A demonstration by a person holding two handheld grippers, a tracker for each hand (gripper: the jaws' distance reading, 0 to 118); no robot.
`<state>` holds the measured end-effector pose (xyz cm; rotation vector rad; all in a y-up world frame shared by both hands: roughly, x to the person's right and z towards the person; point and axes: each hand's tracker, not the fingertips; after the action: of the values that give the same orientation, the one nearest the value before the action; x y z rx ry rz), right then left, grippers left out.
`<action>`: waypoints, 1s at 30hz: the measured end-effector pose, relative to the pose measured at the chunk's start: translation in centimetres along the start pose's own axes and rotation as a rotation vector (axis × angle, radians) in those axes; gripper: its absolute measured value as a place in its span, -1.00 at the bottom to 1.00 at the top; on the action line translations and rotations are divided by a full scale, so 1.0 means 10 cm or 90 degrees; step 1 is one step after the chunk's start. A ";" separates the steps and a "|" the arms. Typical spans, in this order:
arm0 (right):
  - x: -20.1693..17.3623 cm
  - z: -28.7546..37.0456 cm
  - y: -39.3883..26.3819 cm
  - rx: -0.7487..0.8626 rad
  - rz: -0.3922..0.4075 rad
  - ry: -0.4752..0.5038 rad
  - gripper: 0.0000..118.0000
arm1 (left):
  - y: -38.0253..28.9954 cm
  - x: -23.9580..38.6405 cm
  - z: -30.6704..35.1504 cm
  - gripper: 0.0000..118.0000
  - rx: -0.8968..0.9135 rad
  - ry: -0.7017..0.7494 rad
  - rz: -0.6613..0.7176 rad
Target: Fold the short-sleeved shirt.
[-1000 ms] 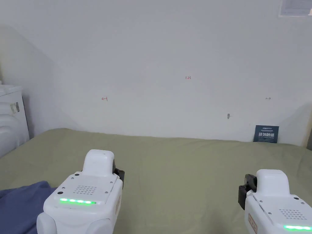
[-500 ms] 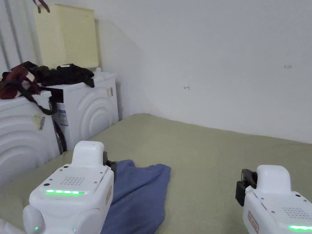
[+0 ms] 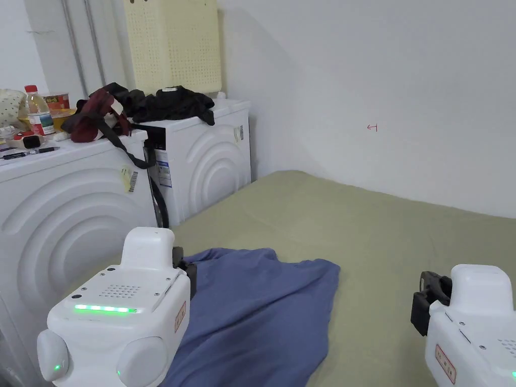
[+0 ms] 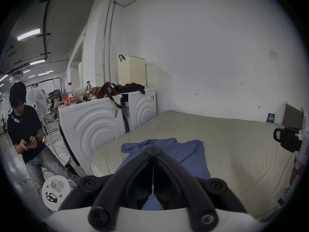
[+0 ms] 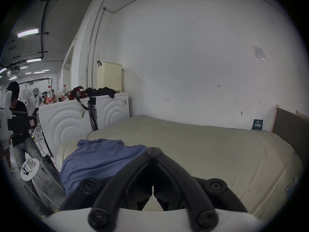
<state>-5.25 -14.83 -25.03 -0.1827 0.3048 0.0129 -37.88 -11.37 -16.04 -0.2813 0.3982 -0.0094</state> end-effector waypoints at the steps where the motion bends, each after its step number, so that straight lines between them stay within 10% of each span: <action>1: 0.02 -0.02 -0.02 -0.003 -0.002 0.003 -0.97 | 0.00 0.02 -0.06 -1.00 -0.005 -0.003 -0.001; 22: 0.44 -0.47 -1.06 -0.153 -0.048 -0.004 -0.97 | -1.01 1.15 -2.92 -0.97 -0.388 -0.129 -0.033; 24: 0.45 -0.49 -1.18 -0.173 -0.051 -0.001 -0.97 | -1.09 1.14 -3.11 -0.38 -0.406 -0.116 -0.017; 26: 0.44 -0.50 -1.29 -0.189 -0.055 -0.006 -0.97 | -1.18 1.15 -3.32 0.97 -0.471 -0.130 -0.033; 30: 0.43 -0.51 -1.42 -0.218 -0.078 -0.002 -0.97 | -1.28 1.25 -3.45 1.00 -0.513 -0.147 -0.057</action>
<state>-2.09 -29.75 -28.61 -0.5407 0.2869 -0.0567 -39.02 -33.77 -47.83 -1.0857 0.1403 0.0969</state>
